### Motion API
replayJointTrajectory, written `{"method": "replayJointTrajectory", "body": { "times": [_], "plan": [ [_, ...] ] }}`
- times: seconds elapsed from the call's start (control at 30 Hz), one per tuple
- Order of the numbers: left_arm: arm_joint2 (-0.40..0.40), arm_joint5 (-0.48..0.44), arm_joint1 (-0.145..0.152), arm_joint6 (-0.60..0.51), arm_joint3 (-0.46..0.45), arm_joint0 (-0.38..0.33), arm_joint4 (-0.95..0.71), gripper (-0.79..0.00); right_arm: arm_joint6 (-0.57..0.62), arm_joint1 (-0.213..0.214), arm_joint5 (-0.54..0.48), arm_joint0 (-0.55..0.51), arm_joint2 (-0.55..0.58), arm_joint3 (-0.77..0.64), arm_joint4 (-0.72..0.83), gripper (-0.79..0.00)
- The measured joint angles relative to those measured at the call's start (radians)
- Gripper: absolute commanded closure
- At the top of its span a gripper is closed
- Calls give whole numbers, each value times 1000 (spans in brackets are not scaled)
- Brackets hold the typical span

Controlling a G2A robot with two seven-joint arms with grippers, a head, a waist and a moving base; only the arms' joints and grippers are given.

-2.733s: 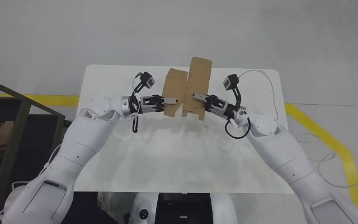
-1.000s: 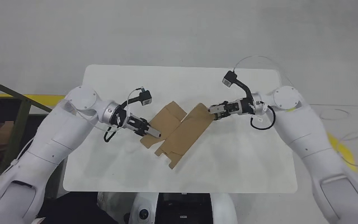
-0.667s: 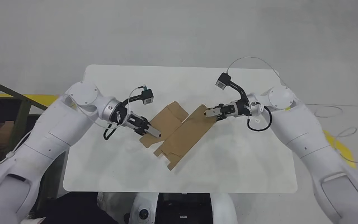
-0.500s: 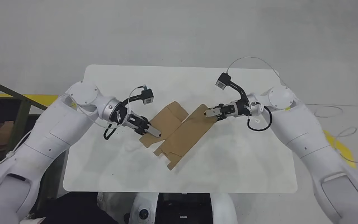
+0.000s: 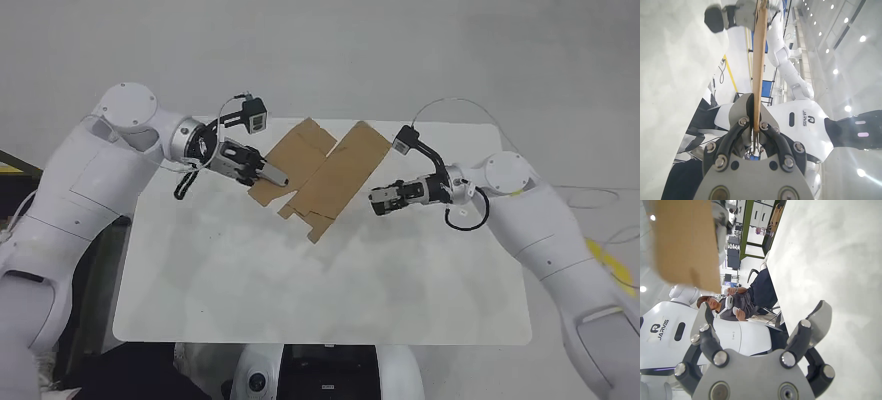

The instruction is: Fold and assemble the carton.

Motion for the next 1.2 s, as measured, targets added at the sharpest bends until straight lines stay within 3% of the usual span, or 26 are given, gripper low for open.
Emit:
{"method": "replayJointTrajectory", "body": {
  "times": [0.57,0.77,0.93,1.2],
  "plan": [
    [-2,-3,1,0,-5,8,1,0,0,0,0,0,0,0,0,-785],
    [-15,16,-1,43,-10,8,14,0,-56,14,0,-31,44,-12,-26,-785],
    [-19,53,-22,15,85,-63,36,0,-39,36,-18,-43,110,16,-51,-785],
    [108,41,-107,0,321,-223,33,0,-18,58,-17,-40,176,32,-64,-785]
  ]
}}
